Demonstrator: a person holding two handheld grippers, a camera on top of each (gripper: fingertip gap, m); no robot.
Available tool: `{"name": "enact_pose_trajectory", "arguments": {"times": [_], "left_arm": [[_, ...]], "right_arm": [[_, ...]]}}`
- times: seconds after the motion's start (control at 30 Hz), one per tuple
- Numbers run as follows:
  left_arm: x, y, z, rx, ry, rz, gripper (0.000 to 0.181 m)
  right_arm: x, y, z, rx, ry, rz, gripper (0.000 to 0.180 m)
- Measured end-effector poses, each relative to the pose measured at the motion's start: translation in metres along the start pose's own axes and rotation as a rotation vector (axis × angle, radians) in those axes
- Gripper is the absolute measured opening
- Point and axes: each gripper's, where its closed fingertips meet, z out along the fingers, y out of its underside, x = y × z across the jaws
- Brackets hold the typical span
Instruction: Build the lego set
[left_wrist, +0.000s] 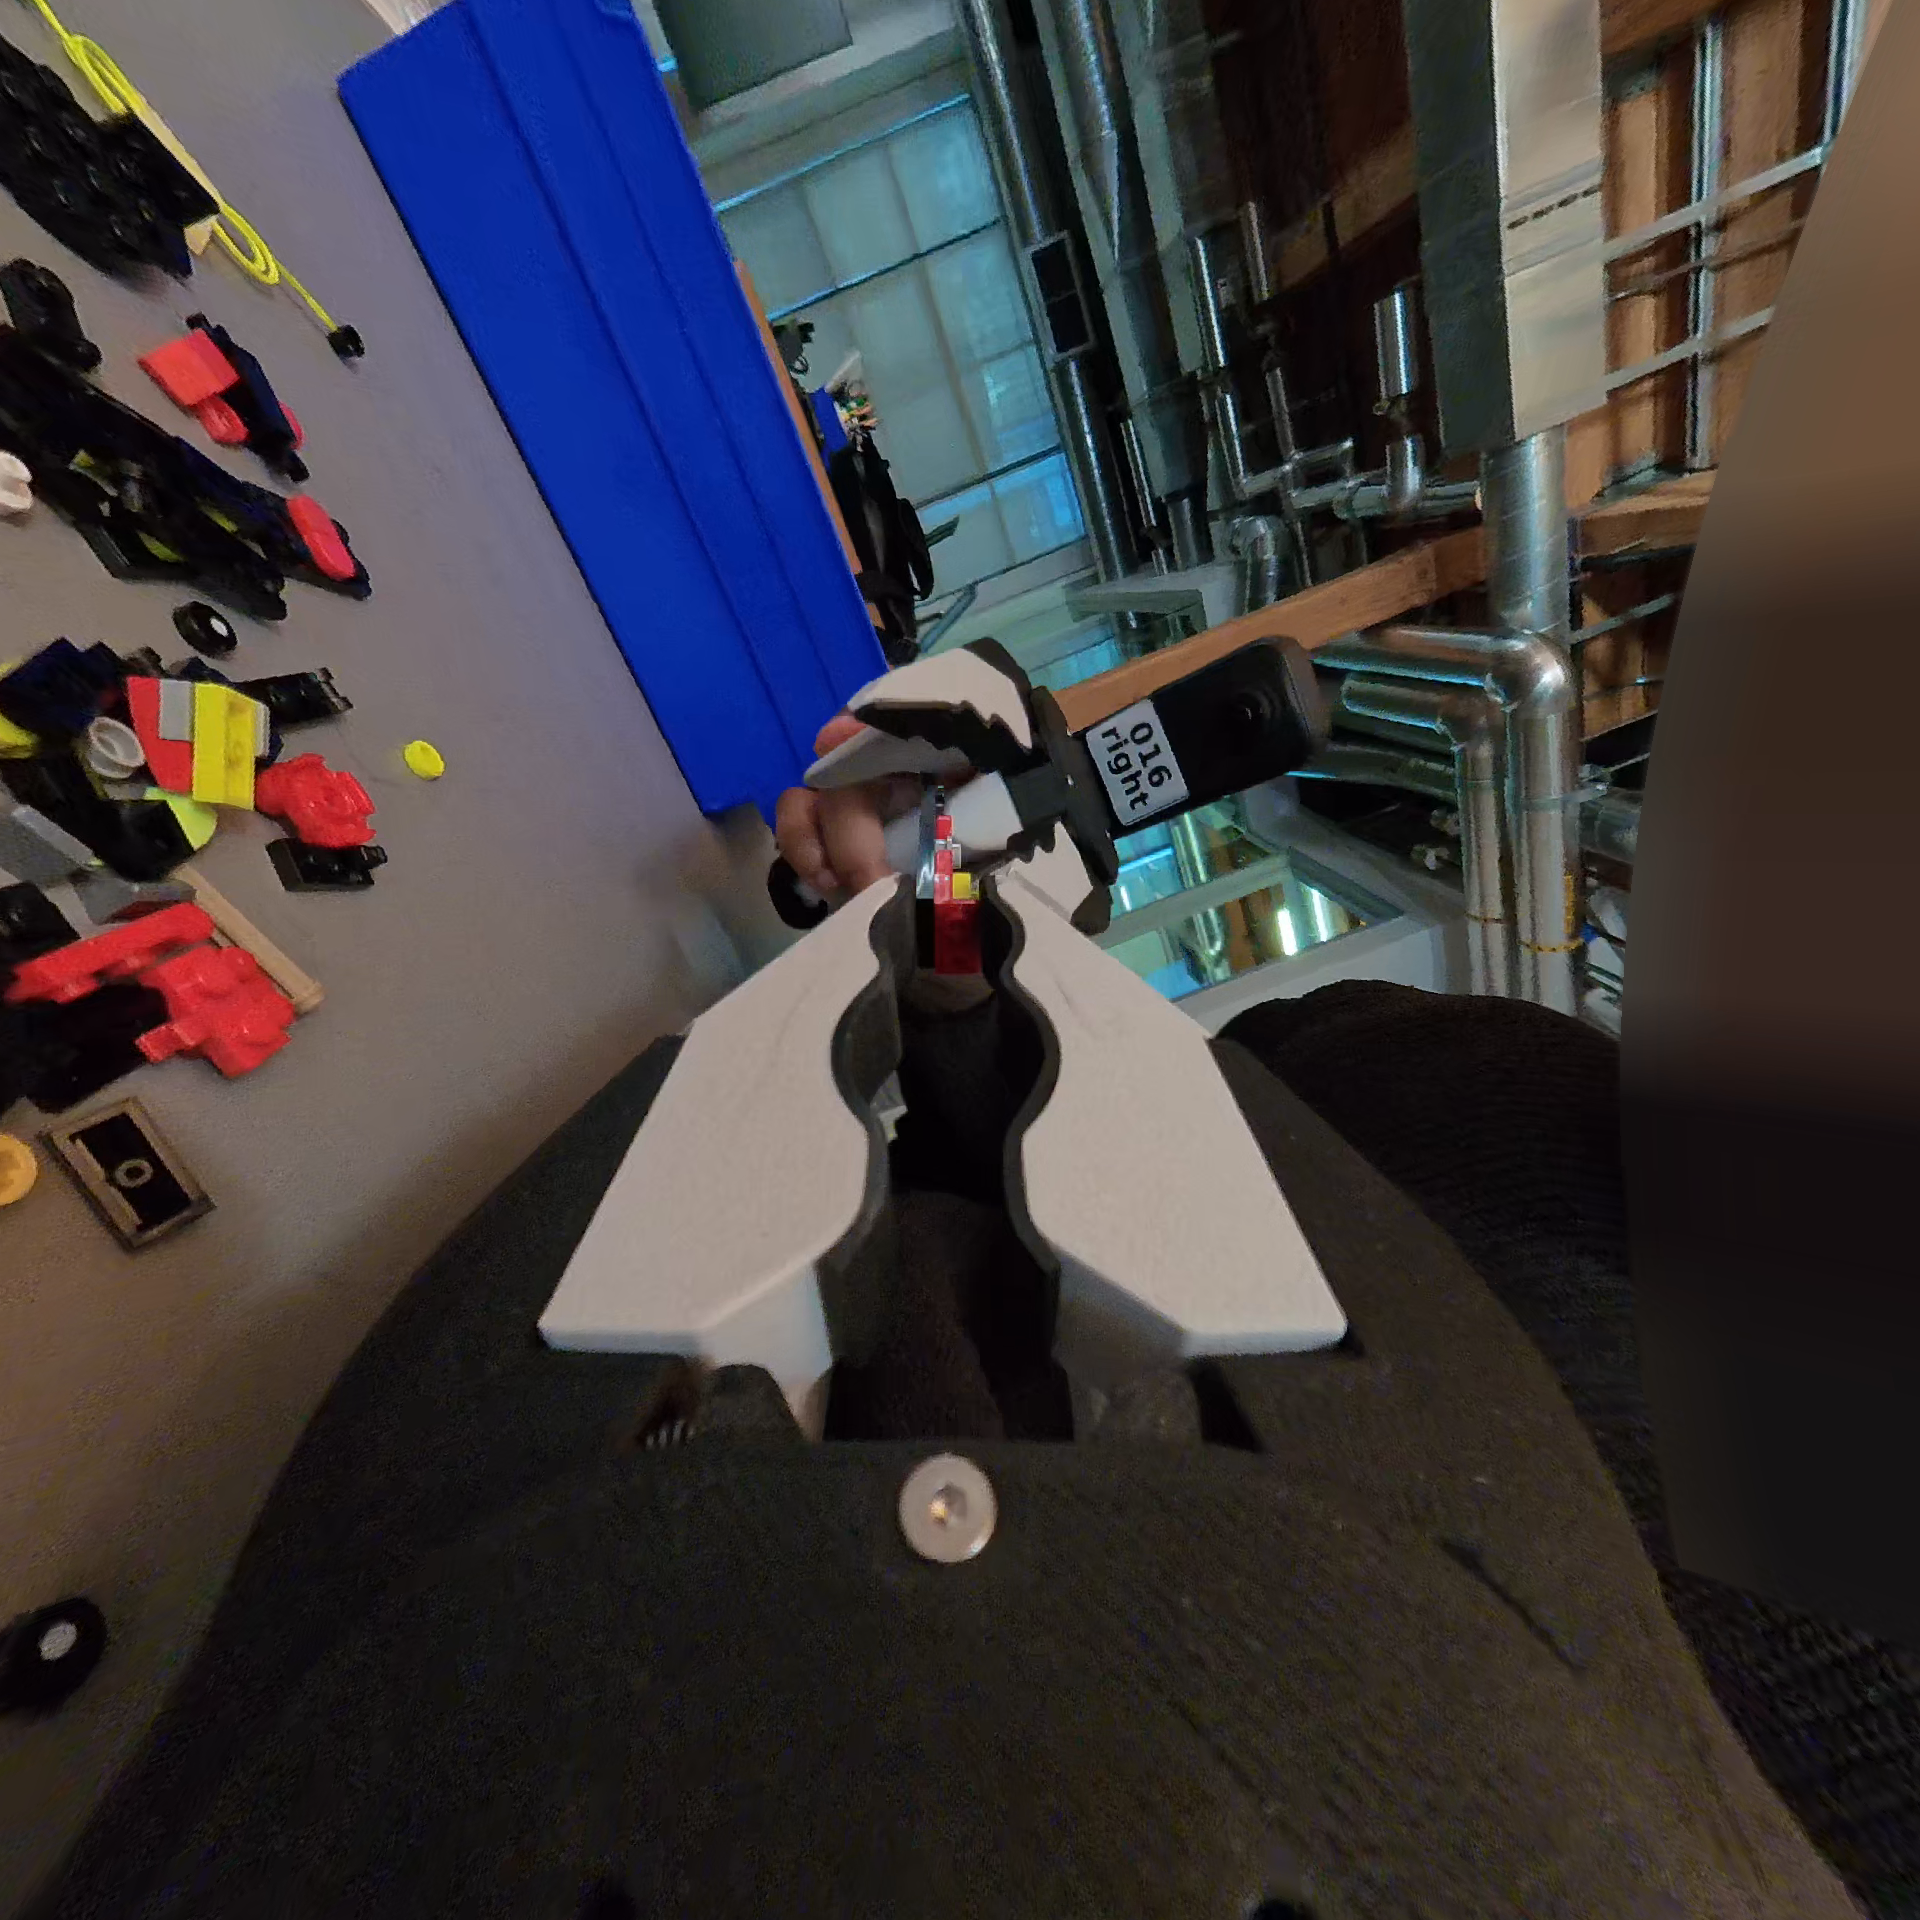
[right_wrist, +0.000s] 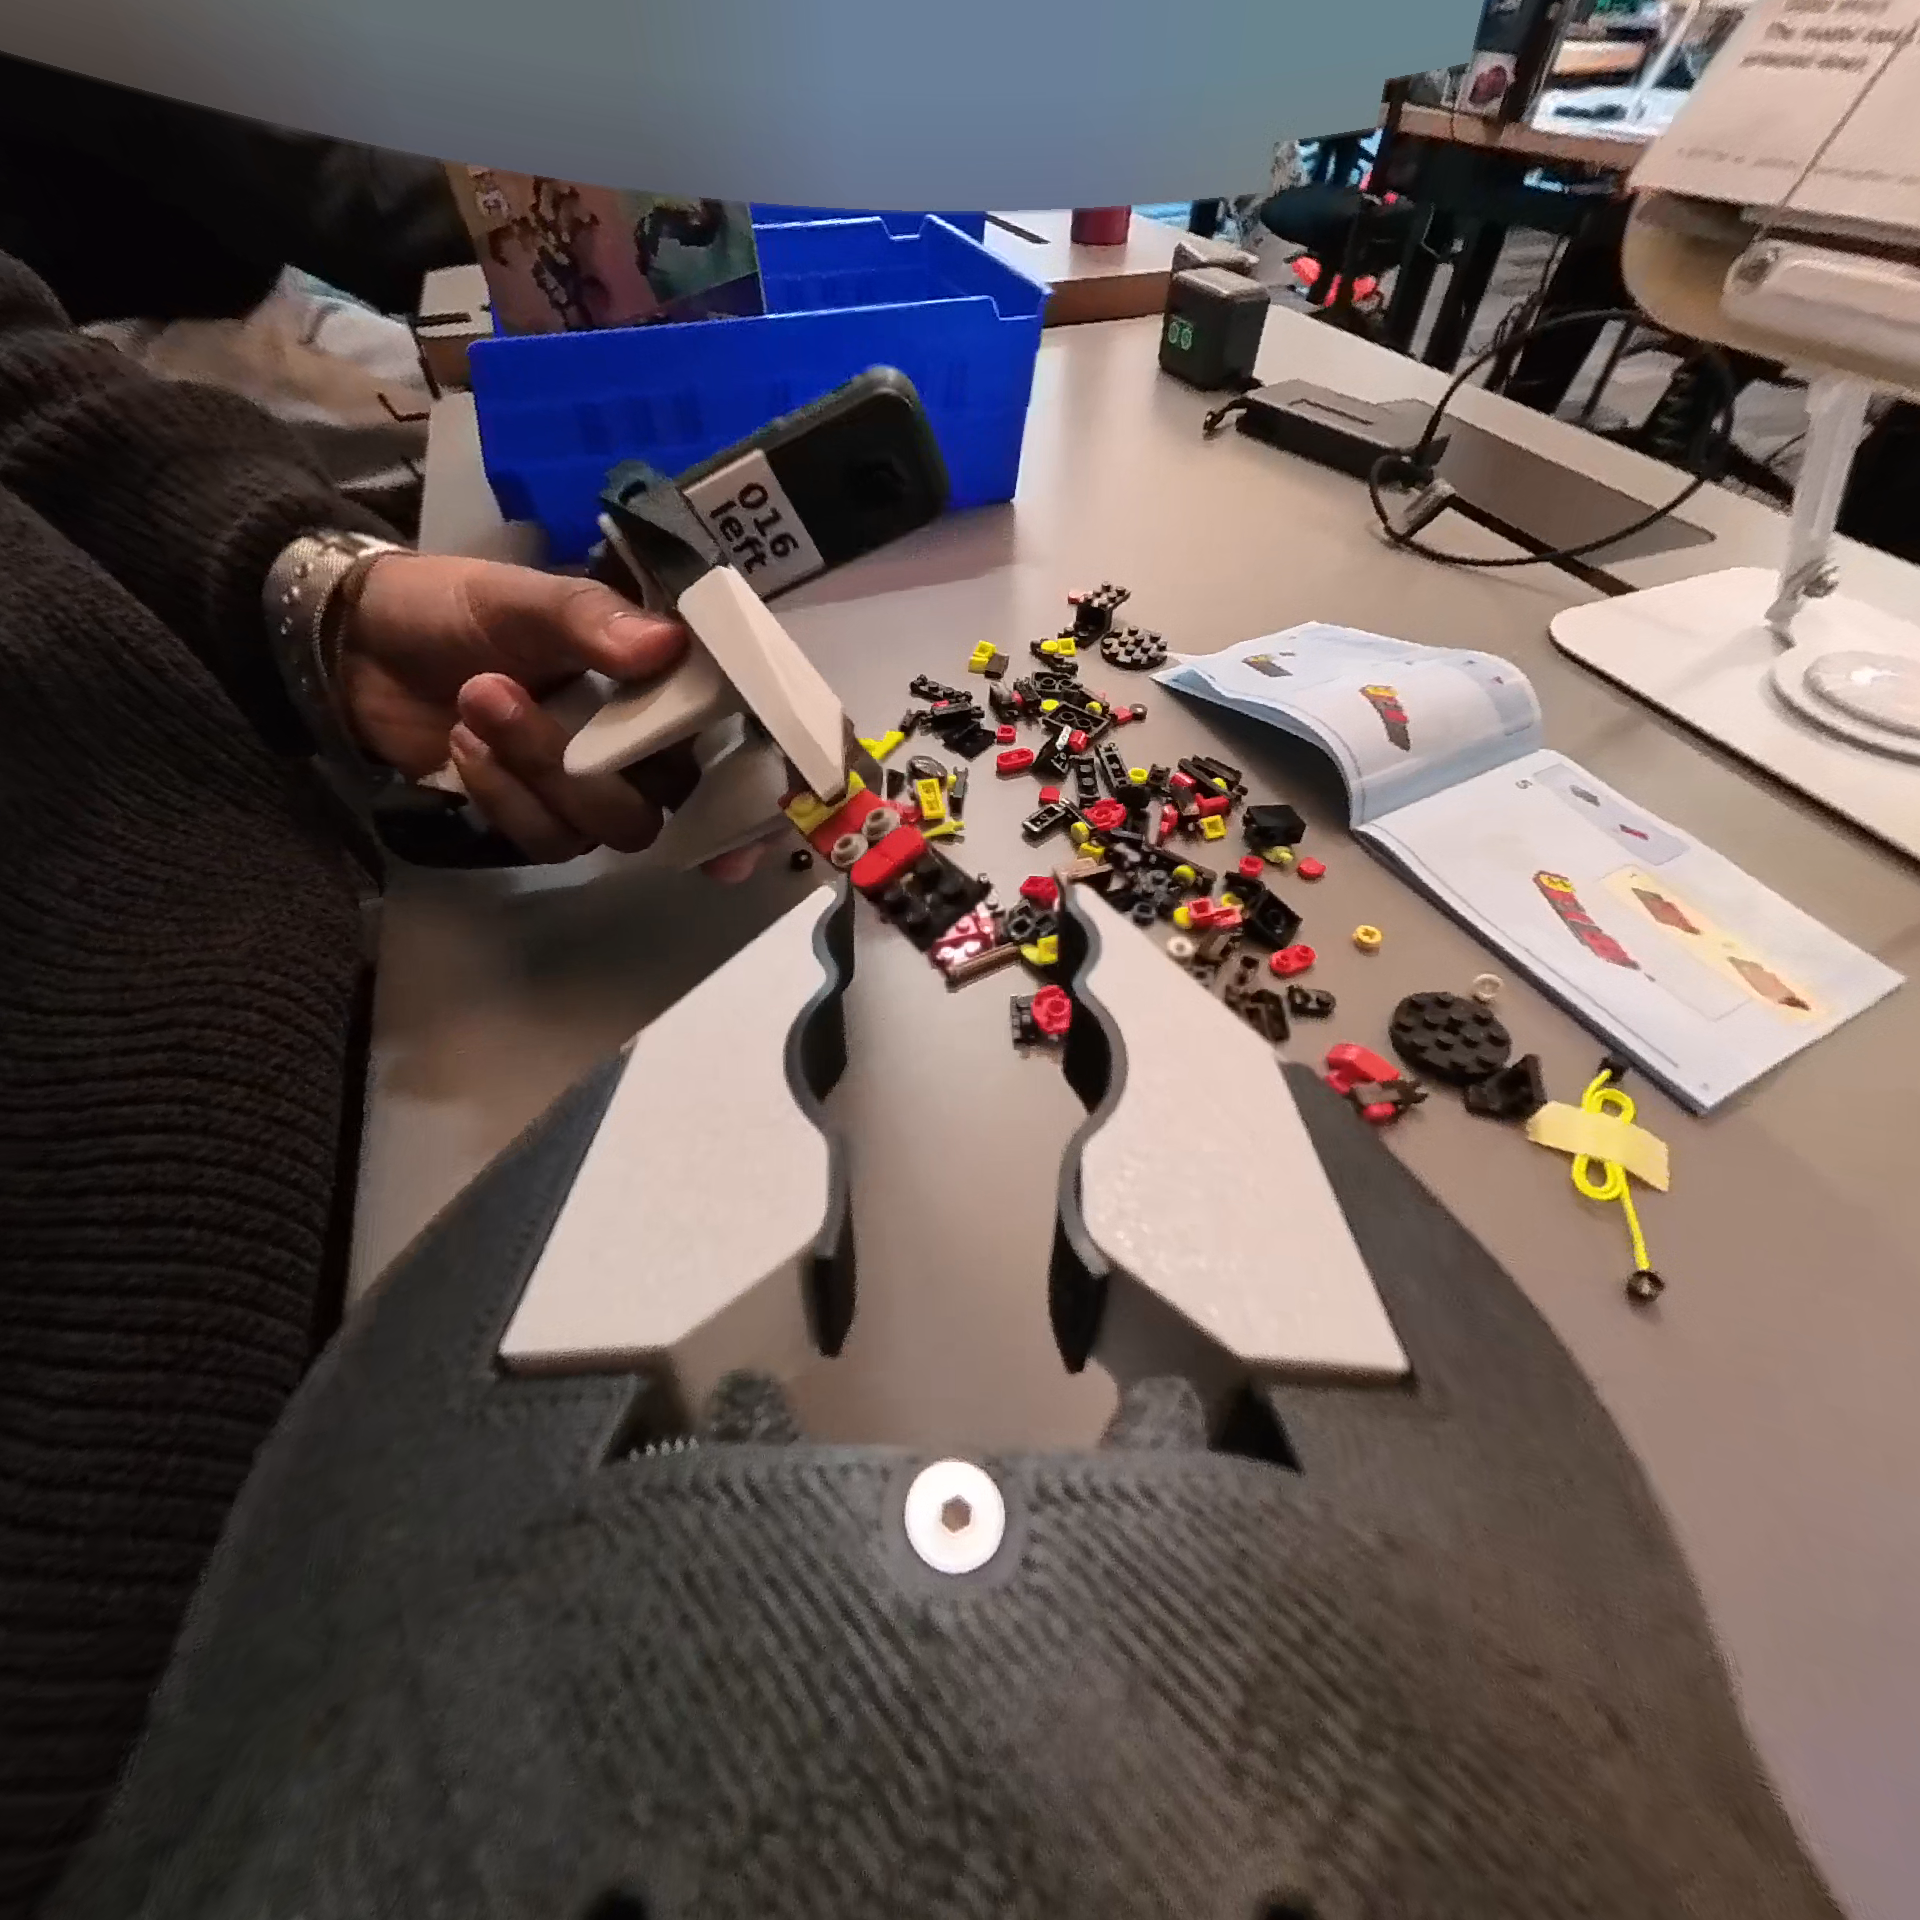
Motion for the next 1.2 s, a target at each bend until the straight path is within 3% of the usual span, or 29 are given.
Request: {"name": "enact_pose_trajectory", "arguments": {"times": [0.43, 0.57, 0.83, 1.2], "left_arm": [[-0.004, 0.000, 0.001, -0.026, -0.152, 0.267, 0.008], [-0.002, 0.000, 0.002, -0.021, -0.130, 0.259, 0.008], [0.003, 0.000, 0.003, -0.020, -0.094, 0.243, 0.009], [0.003, 0.004, 0.005, -0.036, -0.091, 0.242, 0.009]], "right_arm": [[0.001, 0.006, 0.004, 0.008, -0.097, 0.322, 0.035], [-0.007, 0.002, 0.003, 0.042, -0.198, 0.418, 0.017], [-0.011, -0.007, -0.002, 0.103, -0.318, 0.583, 0.005], [-0.015, -0.008, -0.004, 0.092, -0.356, 0.592, 0.004]]}}
